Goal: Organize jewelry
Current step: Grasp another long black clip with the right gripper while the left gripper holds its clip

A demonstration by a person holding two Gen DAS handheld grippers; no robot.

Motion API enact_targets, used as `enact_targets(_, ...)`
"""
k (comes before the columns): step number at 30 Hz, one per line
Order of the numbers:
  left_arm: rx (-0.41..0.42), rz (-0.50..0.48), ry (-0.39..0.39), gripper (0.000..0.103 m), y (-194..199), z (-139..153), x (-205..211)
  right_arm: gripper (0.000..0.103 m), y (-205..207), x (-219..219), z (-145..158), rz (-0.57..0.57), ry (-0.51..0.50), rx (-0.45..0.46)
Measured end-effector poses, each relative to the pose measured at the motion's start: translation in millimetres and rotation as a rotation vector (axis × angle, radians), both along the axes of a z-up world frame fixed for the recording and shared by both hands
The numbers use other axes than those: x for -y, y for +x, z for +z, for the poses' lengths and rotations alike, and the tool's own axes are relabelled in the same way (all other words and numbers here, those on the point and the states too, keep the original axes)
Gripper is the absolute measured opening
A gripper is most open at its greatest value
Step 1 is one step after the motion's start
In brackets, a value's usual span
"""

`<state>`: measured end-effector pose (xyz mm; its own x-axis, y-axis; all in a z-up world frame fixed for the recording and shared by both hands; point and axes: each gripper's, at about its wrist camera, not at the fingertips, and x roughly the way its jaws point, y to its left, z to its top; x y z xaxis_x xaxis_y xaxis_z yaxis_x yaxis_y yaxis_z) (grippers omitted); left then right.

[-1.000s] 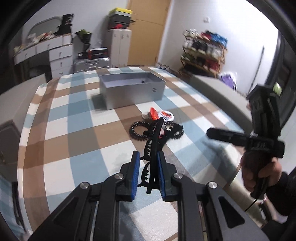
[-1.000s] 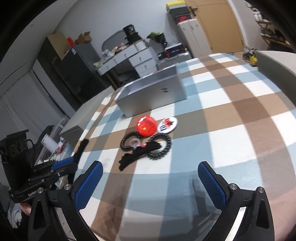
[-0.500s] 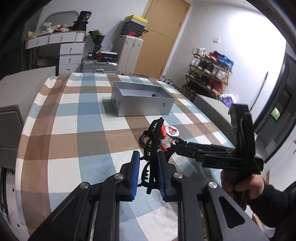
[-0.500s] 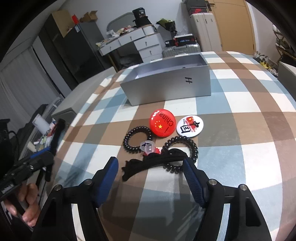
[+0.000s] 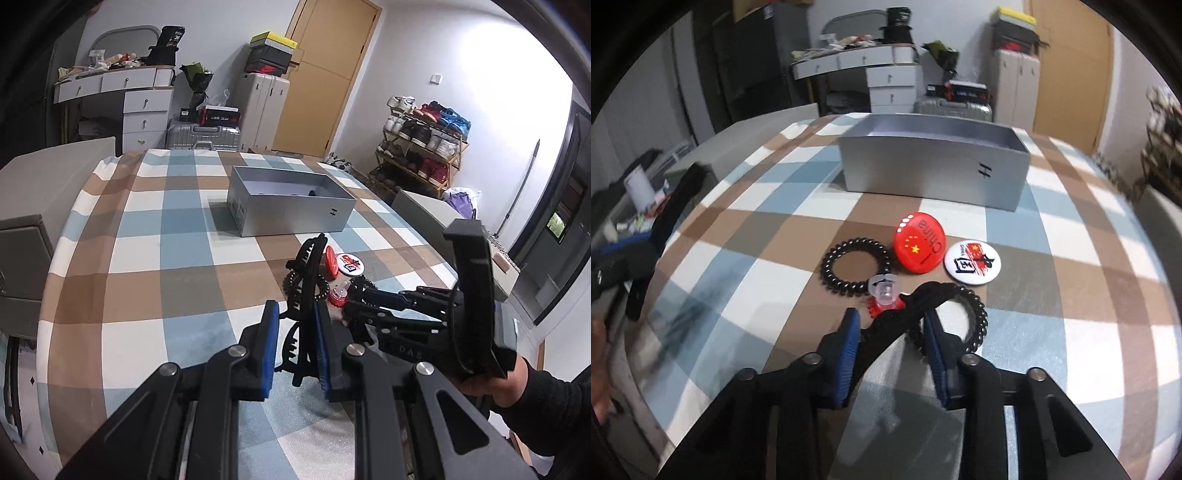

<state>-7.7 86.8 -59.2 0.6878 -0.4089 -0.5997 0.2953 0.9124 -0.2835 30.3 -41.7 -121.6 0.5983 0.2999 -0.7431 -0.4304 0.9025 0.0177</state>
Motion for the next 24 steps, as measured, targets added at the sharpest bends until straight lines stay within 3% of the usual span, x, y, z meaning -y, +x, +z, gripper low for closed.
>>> enact_targets(3,-0.006,0.006,-0.009,0.014,0,1,-1,0.014,-1,6,1,0.003,0.032,-0.013)
enact_targets(11,0.004,0.043,0.019,0.014,1,8,4,0.002,1,34,6,-0.007,0.221,-0.078)
enact_targets(16,0.001,0.049,0.013,0.014,6,11,8,0.0,-1,36,7,0.012,0.225,-0.083)
enact_targets(21,0.0,0.054,0.023,0.014,6,12,11,0.006,-2,34,5,0.025,0.223,-0.107)
enact_targets(22,0.0,0.058,0.029,0.014,6,12,12,0.02,-2,32,4,0.022,0.204,-0.104)
enact_targets(24,-0.003,0.061,0.032,0.014,6,12,12,0.036,-4,28,2,0.022,0.179,-0.098)
